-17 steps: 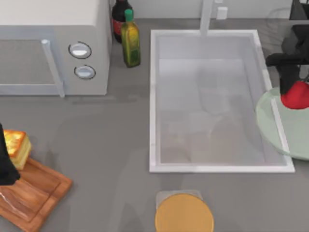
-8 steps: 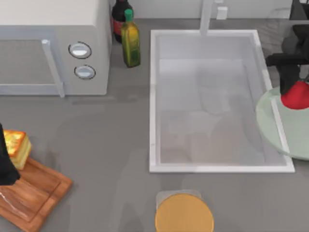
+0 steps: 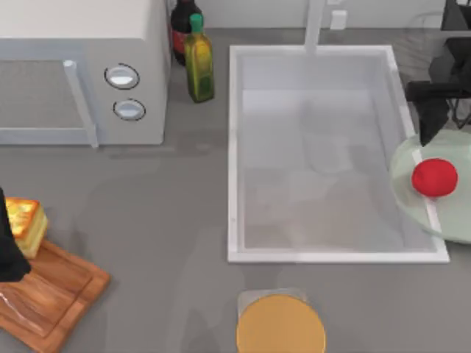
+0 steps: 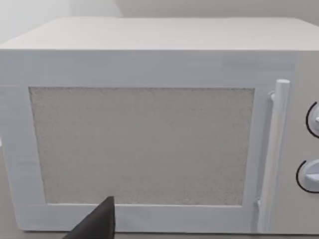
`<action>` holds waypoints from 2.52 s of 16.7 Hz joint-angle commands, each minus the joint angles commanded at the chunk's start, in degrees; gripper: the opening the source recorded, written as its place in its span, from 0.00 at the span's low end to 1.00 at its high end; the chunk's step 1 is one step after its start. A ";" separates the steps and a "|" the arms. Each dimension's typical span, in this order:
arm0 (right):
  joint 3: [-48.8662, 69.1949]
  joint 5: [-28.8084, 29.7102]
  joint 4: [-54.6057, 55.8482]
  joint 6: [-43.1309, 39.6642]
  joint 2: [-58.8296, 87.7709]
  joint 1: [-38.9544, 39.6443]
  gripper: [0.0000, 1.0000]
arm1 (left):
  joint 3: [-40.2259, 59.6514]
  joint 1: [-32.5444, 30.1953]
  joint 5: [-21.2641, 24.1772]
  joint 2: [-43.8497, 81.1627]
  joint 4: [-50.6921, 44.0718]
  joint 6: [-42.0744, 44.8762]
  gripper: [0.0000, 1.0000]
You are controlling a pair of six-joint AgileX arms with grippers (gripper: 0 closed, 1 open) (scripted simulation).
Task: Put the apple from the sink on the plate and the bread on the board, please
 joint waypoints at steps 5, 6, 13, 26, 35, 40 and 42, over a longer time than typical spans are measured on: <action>0.00 0.00 0.00 0.00 0.00 0.00 1.00 | 0.00 0.00 0.00 0.00 0.00 0.00 1.00; 0.00 0.00 0.00 0.00 0.00 0.00 1.00 | 0.00 0.00 0.00 0.00 0.00 0.00 1.00; -4.55 -3.79 3.82 -3.14 -4.46 3.82 1.00 | 0.00 0.00 0.00 0.00 0.00 0.00 1.00; -62.49 -1.66 44.92 -3.69 -73.76 -0.17 1.00 | 0.00 0.00 0.00 0.00 0.00 0.00 1.00; -99.66 -0.24 72.36 -4.06 -114.43 -2.84 1.00 | 0.00 0.00 0.00 0.00 0.00 0.00 1.00; -102.68 -0.10 75.10 -4.10 -117.58 -3.10 1.00 | 0.00 0.00 0.00 0.00 0.00 0.00 1.00; -102.68 -0.10 75.10 -4.10 -117.58 -3.10 1.00 | 0.00 0.00 0.00 0.00 0.00 0.00 1.00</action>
